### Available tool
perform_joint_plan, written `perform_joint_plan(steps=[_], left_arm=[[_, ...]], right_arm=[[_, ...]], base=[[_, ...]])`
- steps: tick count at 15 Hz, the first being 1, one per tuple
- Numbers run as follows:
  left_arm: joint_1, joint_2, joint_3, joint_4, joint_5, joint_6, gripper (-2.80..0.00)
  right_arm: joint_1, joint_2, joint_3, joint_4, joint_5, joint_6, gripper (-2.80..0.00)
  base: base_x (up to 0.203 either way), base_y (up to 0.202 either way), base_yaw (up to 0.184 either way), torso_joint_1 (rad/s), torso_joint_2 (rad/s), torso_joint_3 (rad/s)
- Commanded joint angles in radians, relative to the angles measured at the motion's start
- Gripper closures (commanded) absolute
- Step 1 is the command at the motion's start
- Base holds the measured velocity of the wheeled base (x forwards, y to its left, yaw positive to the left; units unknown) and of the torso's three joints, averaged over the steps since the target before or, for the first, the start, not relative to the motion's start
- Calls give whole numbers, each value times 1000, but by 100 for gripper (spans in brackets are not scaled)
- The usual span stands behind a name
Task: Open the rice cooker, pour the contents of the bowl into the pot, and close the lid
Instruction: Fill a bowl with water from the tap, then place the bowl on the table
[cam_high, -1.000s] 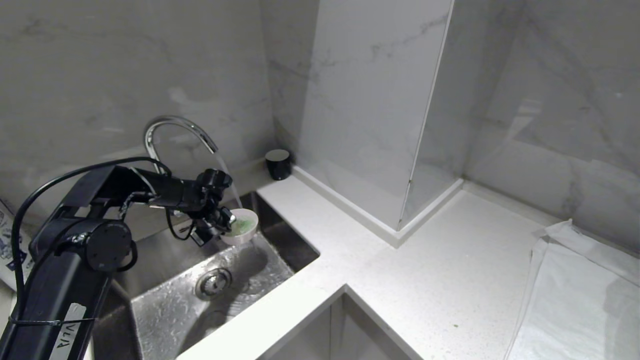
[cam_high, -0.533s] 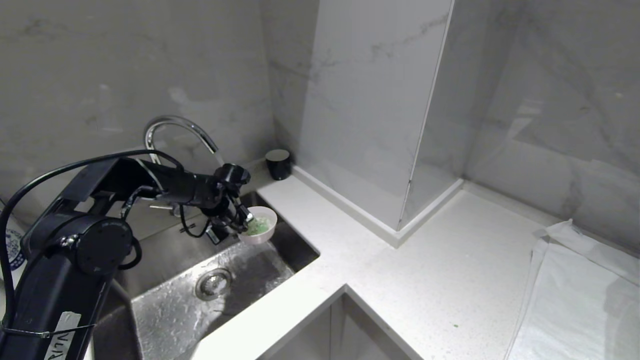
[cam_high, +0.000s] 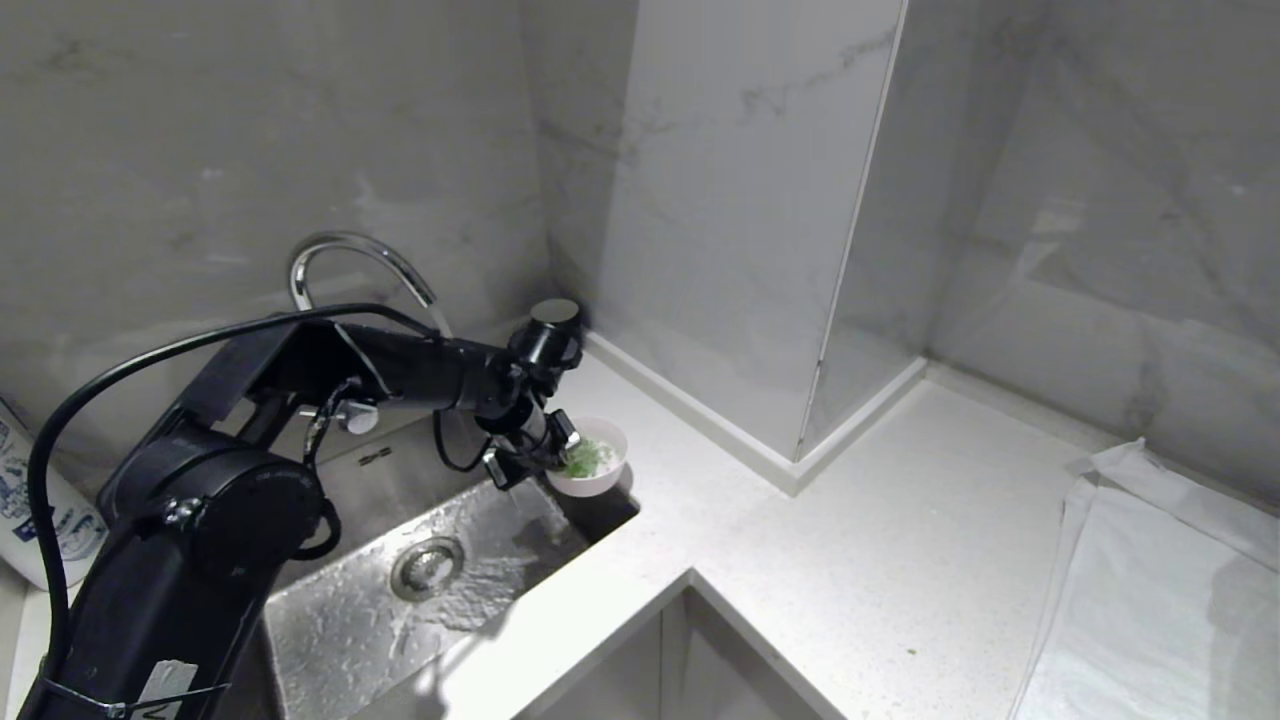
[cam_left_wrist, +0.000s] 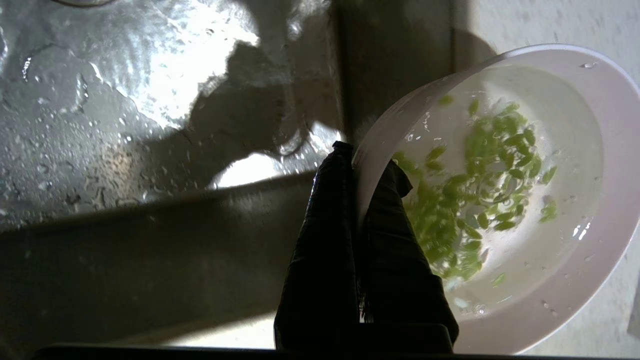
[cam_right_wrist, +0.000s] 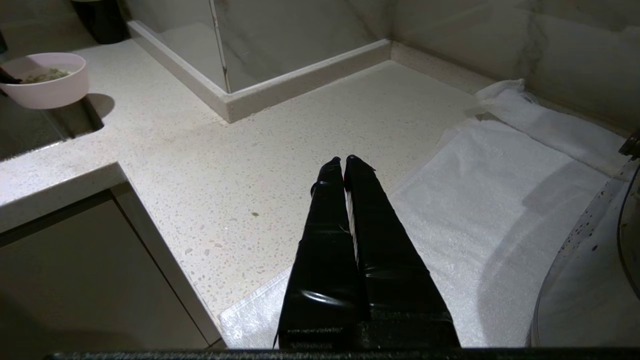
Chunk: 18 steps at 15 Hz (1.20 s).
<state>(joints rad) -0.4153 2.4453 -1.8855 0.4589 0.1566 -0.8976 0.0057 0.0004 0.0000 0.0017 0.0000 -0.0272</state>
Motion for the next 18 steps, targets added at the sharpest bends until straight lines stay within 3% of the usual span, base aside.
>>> perform_joint_plan(steps=[1,6,15,18], left_arm=[[-58,17,-56,35,1,-6,0],[-171,46,-67,27,3,2,0],[-286,114,-71,17,12,2,0],[-292,119,-73,-2,12,2,0]], right_arm=[[0,0,3,0,0,0,0],[0,0,3,0,0,3,0],[0,0,2,0,0,16,0],[0,0,3,0,0,15,0]], base=[[0,0,0,0,0,0],[0,0,0,0,0,0],[0,0,0,0,0,0],[0,0,0,0,0,0]])
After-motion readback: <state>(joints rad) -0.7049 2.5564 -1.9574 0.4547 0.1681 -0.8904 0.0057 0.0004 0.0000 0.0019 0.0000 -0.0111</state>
